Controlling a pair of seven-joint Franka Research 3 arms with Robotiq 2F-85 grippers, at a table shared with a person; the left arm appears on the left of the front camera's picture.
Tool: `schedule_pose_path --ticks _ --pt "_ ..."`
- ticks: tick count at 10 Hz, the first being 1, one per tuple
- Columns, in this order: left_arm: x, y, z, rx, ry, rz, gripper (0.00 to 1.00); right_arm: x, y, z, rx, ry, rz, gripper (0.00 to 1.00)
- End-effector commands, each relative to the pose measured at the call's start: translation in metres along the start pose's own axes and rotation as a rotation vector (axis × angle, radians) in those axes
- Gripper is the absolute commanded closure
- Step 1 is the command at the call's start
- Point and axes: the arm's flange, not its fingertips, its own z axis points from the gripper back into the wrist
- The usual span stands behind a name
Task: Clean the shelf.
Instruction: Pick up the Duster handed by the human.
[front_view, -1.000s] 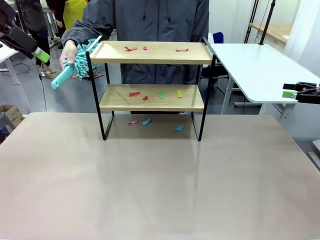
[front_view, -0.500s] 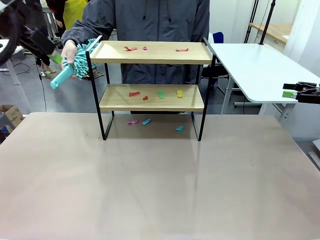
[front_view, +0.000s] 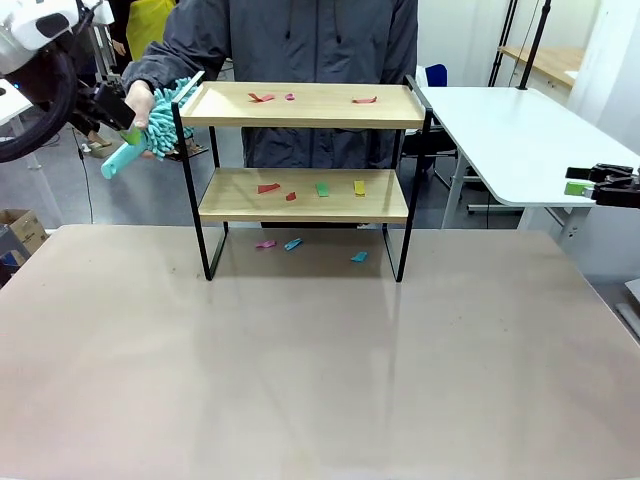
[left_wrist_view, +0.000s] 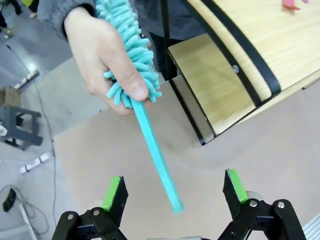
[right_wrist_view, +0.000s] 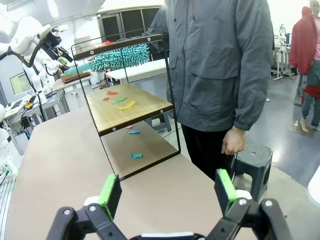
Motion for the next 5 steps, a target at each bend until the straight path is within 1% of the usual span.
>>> schedule_pose_path --ticks 1,2,3,5 --pt "-0.009 -0.002 -0.015 0.018 -0.003 0.037 0.00 0.003 0.001 -0.001 0.001 -0.002 0.005 0.00" --pt "-0.013 -0.001 -0.022 0.022 0.008 0.050 0.00 0.003 0.001 -0.001 0.001 -0.002 0.005 0.00" --pt "-0.015 -0.003 -0.027 0.038 0.011 0.096 0.00 0.003 0.001 -0.001 0.001 -0.002 0.005 0.00" --pt "-0.016 -0.008 -0.037 0.066 0.014 0.116 0.00 0.003 0.001 -0.001 0.001 -0.002 0.005 0.00"
